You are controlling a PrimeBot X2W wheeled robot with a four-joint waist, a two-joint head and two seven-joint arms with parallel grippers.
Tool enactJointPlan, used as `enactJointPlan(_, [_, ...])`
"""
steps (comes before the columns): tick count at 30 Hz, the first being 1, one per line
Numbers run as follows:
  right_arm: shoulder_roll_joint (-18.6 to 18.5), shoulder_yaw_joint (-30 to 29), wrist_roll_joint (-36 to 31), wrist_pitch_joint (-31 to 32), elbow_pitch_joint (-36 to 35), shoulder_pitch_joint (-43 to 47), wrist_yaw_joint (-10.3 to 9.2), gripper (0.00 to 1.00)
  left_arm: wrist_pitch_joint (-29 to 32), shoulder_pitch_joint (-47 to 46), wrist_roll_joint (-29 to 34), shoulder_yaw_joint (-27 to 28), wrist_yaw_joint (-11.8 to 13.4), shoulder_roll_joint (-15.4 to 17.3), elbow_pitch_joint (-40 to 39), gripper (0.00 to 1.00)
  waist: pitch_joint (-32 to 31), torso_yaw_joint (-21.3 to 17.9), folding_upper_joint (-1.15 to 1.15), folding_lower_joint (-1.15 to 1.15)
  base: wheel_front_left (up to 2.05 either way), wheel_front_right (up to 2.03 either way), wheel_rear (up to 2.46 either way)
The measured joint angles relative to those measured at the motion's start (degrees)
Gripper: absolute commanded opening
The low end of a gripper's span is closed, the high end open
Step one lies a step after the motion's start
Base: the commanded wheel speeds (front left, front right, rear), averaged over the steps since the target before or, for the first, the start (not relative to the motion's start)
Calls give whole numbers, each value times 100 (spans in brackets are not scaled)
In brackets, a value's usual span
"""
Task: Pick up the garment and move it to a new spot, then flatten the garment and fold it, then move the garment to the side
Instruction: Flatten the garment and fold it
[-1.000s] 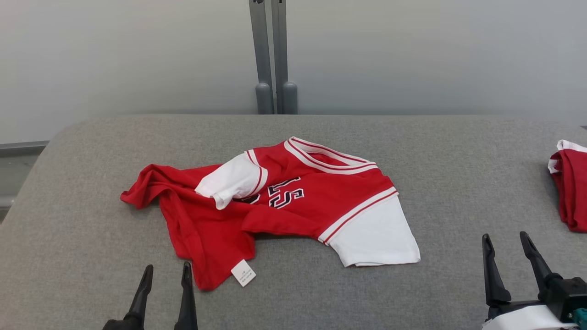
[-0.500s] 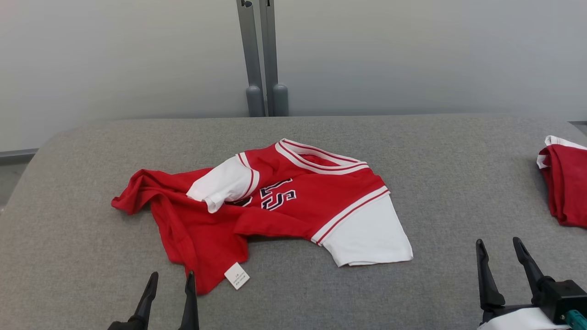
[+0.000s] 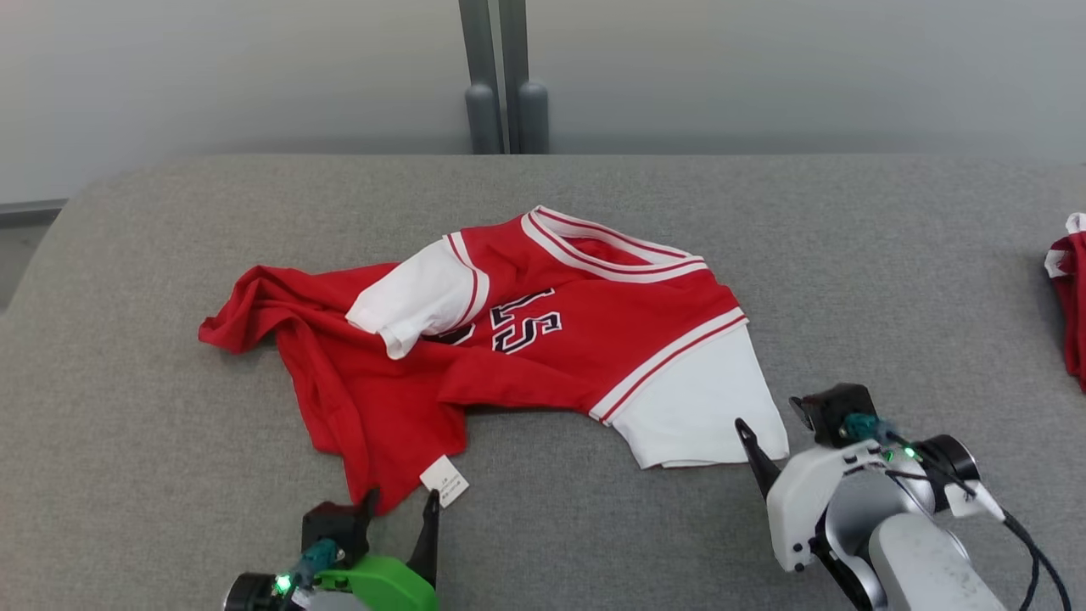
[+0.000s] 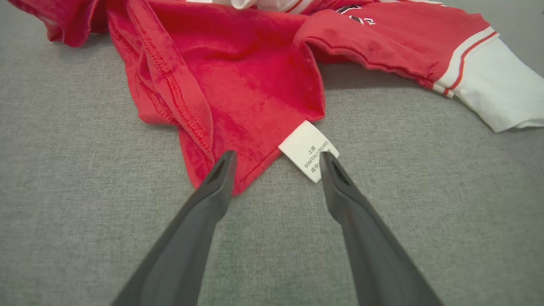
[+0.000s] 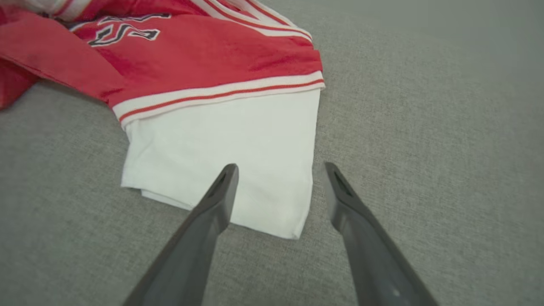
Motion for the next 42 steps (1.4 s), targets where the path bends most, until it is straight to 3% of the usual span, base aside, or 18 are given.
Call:
enactJointPlan(9, [-18, 187, 9, 407, 726, -503, -3, 100, 19, -504, -164, 4, 515, 2, 502, 100, 478, 202, 0, 0, 0, 0, 0])
enactJointPlan(25, [-97, 425, 382, 485, 937, -740, -8, 100, -192, -616, -378, -56, 575, 5, 723, 100, 615, 221, 0, 0, 0, 0, 0])
enactJointPlan(32, [-87, 192, 287, 559, 880, -762, 10, 100, -246, -787, -535, -97, 572, 5, 985, 100, 637, 144, 0, 0, 0, 0, 0])
enactJointPlan(35, [-93, 92, 199, 628, 833, -735, 10, 100, -280, -795, -579, -108, 571, 7, 1079, 82, 635, 112, 0, 0, 0, 0, 0])
enactJointPlan(37, [-93, 37, 157, 670, 793, -716, 10, 100, -293, -827, -593, -122, 570, 7, 1136, 56, 634, 101, 0, 0, 0, 0, 0])
enactJointPlan(38, [-89, 14, 153, 689, 768, -697, 10, 100, -303, -844, -608, -130, 569, 7, 1163, 49, 636, 98, 0, 0, 0, 0, 0])
enactJointPlan(39, [-85, -10, 143, 701, 745, -681, 10, 100, -304, -856, -616, -132, 567, 5, 1181, 49, 642, 96, 0, 0, 0, 0, 0])
enactJointPlan(40, [-76, -33, 134, 725, 724, -661, 10, 100, -307, -876, -636, -141, 547, 7, 1204, 30, 651, 95, 0, 0, 0, 0, 0])
enactJointPlan(42, [-63, -52, 69, 792, 710, -648, 10, 100, -314, -911, -653, -168, 520, 5, 1259, 6, 654, 102, 0, 0, 0, 0, 0])
